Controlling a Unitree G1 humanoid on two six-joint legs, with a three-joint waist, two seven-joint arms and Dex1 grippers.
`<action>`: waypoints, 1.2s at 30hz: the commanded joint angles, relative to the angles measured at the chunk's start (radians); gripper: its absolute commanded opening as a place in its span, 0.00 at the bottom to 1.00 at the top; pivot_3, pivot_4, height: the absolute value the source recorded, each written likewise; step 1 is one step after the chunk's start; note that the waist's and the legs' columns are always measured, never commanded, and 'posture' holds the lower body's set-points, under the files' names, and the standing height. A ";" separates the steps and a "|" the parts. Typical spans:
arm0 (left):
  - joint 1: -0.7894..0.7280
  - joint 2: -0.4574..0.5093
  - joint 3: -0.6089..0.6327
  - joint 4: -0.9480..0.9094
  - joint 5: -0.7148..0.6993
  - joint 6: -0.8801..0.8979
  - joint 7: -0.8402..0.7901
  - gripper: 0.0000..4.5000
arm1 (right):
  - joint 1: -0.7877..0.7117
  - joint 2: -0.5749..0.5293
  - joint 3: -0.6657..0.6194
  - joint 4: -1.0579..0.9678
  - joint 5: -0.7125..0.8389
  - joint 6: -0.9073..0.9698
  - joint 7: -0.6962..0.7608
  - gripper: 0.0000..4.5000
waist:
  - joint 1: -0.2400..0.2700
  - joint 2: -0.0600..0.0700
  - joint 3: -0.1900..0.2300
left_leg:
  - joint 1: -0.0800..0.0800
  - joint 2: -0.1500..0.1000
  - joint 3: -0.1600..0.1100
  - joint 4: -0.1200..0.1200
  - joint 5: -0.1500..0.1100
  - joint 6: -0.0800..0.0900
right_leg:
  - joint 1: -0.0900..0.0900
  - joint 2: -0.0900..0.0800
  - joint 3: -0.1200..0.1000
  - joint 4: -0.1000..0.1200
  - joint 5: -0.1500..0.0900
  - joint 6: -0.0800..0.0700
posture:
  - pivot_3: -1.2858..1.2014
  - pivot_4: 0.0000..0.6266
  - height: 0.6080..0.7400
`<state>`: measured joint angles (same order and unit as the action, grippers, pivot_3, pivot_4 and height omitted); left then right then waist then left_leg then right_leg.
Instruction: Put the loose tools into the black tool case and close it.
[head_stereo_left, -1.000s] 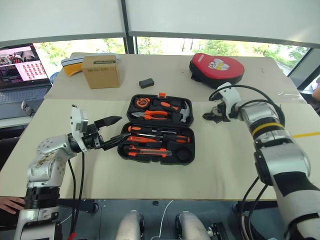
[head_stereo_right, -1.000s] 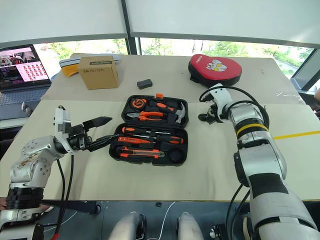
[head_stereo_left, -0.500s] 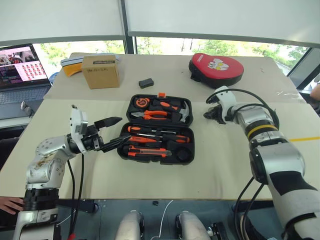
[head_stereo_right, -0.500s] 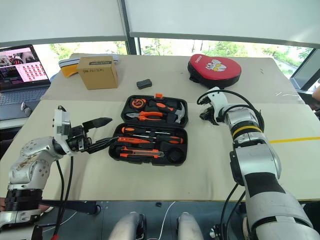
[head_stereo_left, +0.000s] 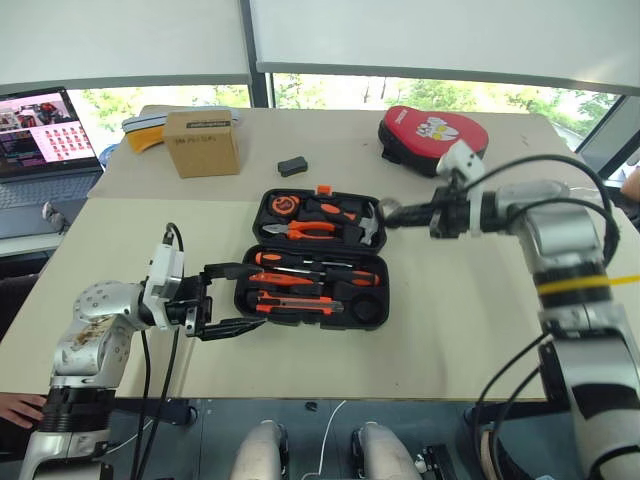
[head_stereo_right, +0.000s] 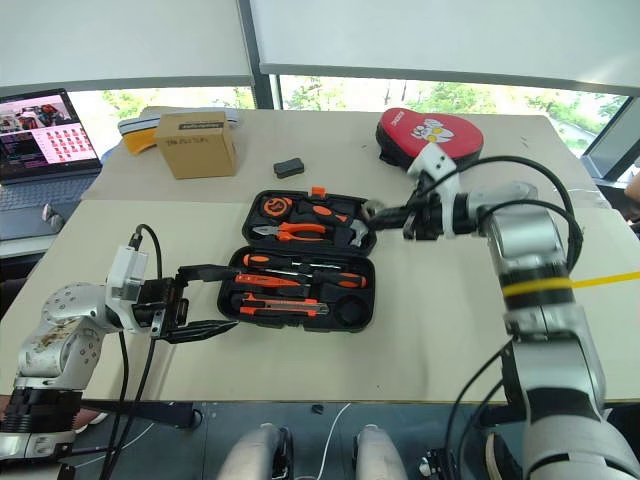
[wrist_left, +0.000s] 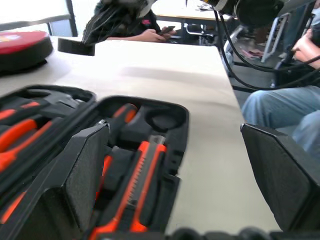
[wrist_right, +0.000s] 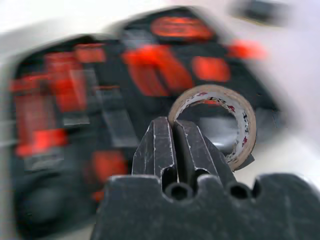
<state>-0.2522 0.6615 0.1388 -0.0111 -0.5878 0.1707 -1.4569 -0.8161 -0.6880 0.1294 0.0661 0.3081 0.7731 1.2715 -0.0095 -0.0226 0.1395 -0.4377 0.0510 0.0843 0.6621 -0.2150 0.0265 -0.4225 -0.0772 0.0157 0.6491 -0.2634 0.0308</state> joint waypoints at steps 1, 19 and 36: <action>0.006 0.011 0.009 -0.010 -0.002 -0.033 -0.011 1.00 | 0.055 -0.031 0.007 -0.285 0.116 0.210 -0.033 0.00 | 0.001 0.000 0.000 | 0.000 0.000 -0.001 0.001 0.000 0.000 | 0.000 0.000 0.000 0.000 0.000 0.000 | 0.52 0.24 1.00; 0.012 0.012 -0.004 -0.018 -0.005 -0.030 -0.004 1.00 | 0.247 -0.086 0.191 -0.387 0.021 0.169 -0.215 0.00 | 0.005 -0.001 0.000 | 0.000 0.000 0.000 0.006 0.000 0.001 | 0.002 0.001 0.000 0.001 0.000 0.000 | 0.52 0.24 1.00; -0.002 0.028 0.096 0.062 -0.003 0.036 0.181 1.00 | 0.334 -0.124 -0.090 -0.401 0.159 -0.040 -0.139 0.44 | 0.014 -0.001 0.000 | 0.000 0.000 -0.002 0.007 0.000 0.001 | 0.003 0.001 0.000 0.001 0.001 0.000 | 0.52 0.24 1.00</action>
<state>-0.2395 0.6720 0.1944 0.0463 -0.5609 0.1885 -1.2966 -0.4911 -0.7980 0.1249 -0.3324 0.4372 0.7960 1.1167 0.0048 -0.0240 0.1396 -0.4373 0.0505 0.0822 0.6691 -0.2154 0.0275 -0.4196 -0.0765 0.0152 0.6498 -0.2625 0.0311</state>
